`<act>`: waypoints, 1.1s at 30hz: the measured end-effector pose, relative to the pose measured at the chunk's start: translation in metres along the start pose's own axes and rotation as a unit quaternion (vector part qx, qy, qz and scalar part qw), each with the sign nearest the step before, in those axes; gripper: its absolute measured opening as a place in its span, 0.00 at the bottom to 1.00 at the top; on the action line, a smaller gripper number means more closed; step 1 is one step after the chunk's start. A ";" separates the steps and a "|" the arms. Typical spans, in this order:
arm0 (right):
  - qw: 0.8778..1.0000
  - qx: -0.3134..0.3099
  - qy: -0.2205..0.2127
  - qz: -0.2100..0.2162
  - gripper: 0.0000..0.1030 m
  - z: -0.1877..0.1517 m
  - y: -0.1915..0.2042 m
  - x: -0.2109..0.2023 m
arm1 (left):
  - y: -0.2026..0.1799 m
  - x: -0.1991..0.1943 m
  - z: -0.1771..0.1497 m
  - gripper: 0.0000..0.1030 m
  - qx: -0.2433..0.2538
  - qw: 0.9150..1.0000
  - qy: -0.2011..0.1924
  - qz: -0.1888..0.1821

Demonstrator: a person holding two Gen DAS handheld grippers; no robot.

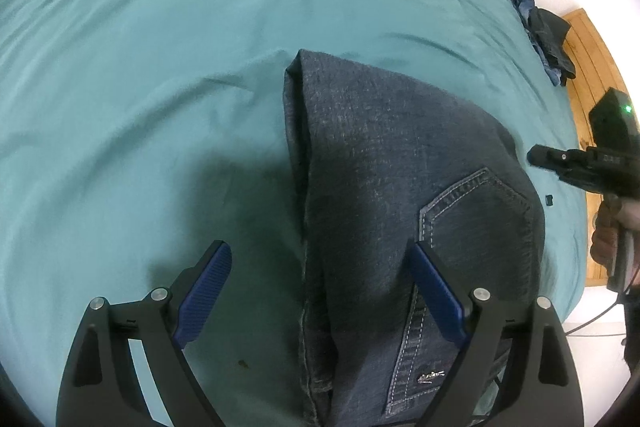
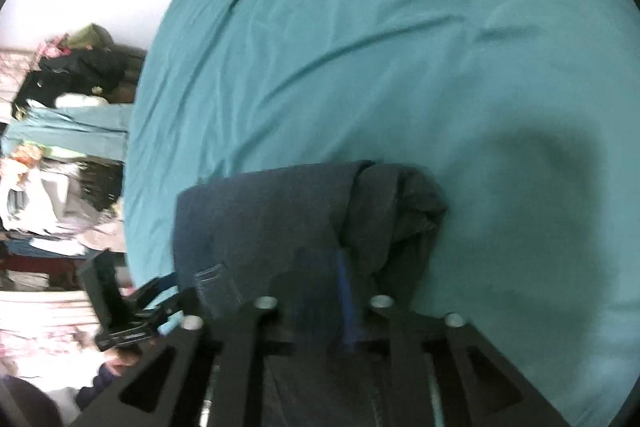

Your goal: Fold clothes

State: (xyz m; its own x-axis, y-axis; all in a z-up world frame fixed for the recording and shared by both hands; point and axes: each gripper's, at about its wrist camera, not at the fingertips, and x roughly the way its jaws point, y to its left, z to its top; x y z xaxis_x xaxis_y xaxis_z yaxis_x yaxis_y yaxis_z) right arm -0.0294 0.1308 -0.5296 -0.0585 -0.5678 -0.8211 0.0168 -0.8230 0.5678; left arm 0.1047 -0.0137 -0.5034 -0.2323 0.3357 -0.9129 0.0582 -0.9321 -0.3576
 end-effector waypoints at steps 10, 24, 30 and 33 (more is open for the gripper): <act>0.997 0.027 -0.007 0.065 0.04 0.016 -0.008 0.037 | -0.001 0.000 -0.004 0.89 0.013 1.000 0.002 0.000; 0.997 0.066 -0.025 -0.018 0.81 0.027 -0.029 -0.035 | 0.014 -0.010 -0.020 0.89 0.000 1.000 0.000 0.002; 0.989 0.036 0.104 -0.096 0.62 0.050 -0.016 0.000 | 0.007 -0.009 -0.019 0.89 0.007 1.000 -0.008 0.009; 0.983 0.004 0.128 -0.132 0.46 0.052 -0.011 0.016 | 0.004 -0.005 -0.020 0.89 0.010 1.000 -0.006 0.007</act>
State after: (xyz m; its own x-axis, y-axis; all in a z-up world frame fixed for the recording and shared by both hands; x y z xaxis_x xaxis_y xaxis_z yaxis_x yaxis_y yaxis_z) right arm -0.0822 0.1320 -0.5457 0.1933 -0.3214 -0.9270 0.0277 -0.9427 0.3326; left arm 0.1253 -0.0170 -0.5039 -0.2441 0.3216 -0.9149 0.0414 -0.9391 -0.3411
